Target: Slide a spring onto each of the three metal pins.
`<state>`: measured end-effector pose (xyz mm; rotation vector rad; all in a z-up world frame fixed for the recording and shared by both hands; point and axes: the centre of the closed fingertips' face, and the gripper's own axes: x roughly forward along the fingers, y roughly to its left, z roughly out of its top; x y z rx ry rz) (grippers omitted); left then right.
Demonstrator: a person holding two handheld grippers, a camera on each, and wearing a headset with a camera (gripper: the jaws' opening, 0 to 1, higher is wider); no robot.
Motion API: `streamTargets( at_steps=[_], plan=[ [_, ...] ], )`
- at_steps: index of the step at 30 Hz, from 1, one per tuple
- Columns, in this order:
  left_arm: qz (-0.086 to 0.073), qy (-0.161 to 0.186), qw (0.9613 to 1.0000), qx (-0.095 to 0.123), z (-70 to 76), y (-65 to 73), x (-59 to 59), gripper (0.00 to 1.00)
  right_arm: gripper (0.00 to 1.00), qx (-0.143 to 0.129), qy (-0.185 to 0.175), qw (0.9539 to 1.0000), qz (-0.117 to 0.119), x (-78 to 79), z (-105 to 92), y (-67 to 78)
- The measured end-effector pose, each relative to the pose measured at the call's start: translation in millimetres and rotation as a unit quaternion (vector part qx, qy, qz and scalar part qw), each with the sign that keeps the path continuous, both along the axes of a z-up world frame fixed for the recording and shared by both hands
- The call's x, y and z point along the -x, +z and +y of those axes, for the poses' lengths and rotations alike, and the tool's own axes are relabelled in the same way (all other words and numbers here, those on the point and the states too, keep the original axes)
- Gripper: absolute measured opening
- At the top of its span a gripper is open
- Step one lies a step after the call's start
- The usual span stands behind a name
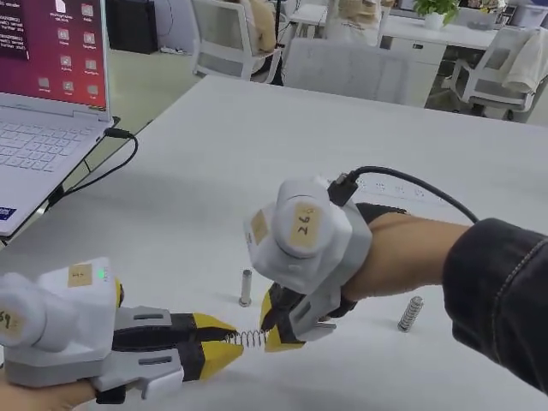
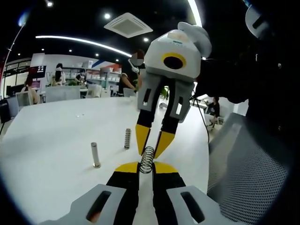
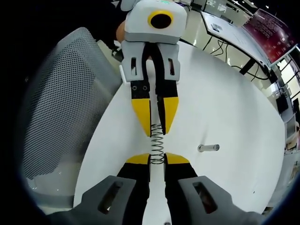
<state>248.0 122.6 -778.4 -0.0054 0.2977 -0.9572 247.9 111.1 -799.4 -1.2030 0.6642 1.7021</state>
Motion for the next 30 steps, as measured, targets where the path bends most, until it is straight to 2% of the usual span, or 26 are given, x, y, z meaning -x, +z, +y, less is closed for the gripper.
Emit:
streamTargets(
  at_steps=[9, 13, 23, 30],
  plan=[
    [-0.002, -0.004, 0.9999, 0.010, -2.7, 7.0, 2.6, 0.02, 0.10, 0.004, -0.008, 0.9999, 0.011, 2.4, -1.2, -6.3],
    [-0.005, -0.005, 0.9995, 0.030, -4.4, 16.6, 3.1, 0.02, 0.10, 0.006, -0.010, 0.9998, 0.013, 2.2, -2.9, -8.1],
    [-0.005, -0.004, 0.9997, 0.024, -4.4, 14.4, 3.9, 0.02, 0.09, 0.000, -0.014, 0.9998, 0.015, 2.3, -3.1, -6.0],
    [-0.005, -0.004, 0.9999, 0.013, -3.5, 10.0, 4.5, 0.02, 0.09, -0.017, -0.021, 0.9993, 0.024, 4.0, 1.4, 6.7]
  ],
)
